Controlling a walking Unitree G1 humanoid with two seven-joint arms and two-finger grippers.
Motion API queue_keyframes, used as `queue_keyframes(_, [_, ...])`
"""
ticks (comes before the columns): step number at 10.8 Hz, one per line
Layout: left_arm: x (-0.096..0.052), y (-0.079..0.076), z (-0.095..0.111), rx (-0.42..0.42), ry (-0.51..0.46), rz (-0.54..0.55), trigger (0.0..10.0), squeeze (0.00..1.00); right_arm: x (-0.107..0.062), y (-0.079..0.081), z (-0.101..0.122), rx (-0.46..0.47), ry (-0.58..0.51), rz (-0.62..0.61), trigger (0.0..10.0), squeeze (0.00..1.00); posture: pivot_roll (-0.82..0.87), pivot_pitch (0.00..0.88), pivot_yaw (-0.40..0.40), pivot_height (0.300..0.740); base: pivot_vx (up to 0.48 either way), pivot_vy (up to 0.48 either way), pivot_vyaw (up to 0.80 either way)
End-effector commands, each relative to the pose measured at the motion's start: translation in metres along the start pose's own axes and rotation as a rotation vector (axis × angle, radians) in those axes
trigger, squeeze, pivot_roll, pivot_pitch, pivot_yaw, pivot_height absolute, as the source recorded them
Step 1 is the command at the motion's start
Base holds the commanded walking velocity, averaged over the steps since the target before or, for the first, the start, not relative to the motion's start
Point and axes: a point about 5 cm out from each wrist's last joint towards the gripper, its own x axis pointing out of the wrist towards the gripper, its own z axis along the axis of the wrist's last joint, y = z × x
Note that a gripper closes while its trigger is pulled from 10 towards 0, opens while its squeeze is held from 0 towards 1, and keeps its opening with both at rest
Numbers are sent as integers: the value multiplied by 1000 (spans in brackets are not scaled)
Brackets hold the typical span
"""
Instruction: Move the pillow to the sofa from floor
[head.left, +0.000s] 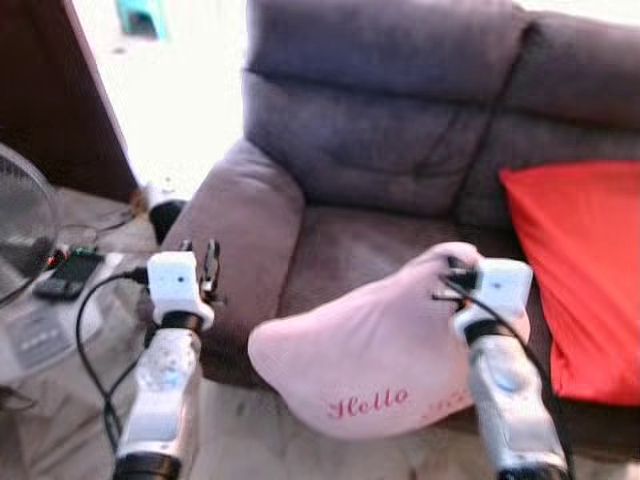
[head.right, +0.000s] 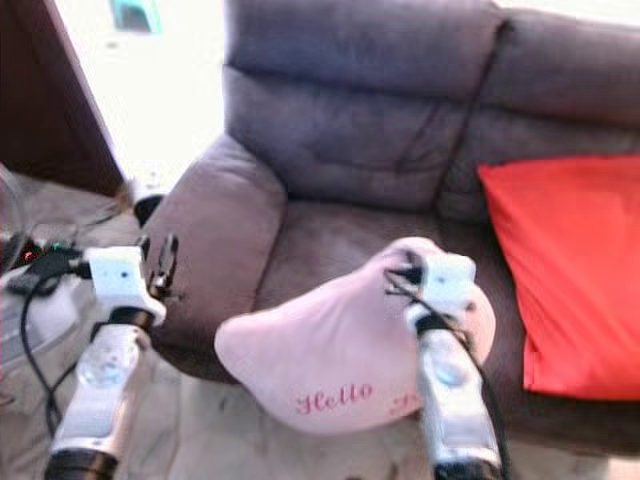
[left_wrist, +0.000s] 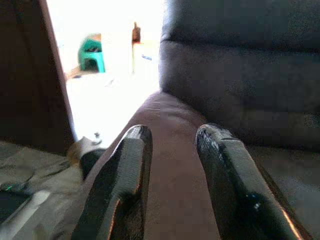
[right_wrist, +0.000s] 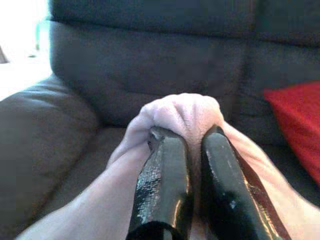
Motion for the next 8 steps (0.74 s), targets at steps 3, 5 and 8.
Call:
queue_keyframes(3, [0,-6,2,-5,18,-44,10000,0,9,1,41,14,-153,-9,10000,0,73,0,-79,740,0,0,0])
queue_keyframes(5, [2,-9,-2,-73,70,-61,10000,0,14,5,57,41,-191,7,10000,0,74,0,-79,740,0,0,0])
queue_keyframes(8, [-1,-14,-34,-355,282,-75,10000,376,23,13,65,84,-185,41,10000,0,75,0,-80,740,0,0,0])
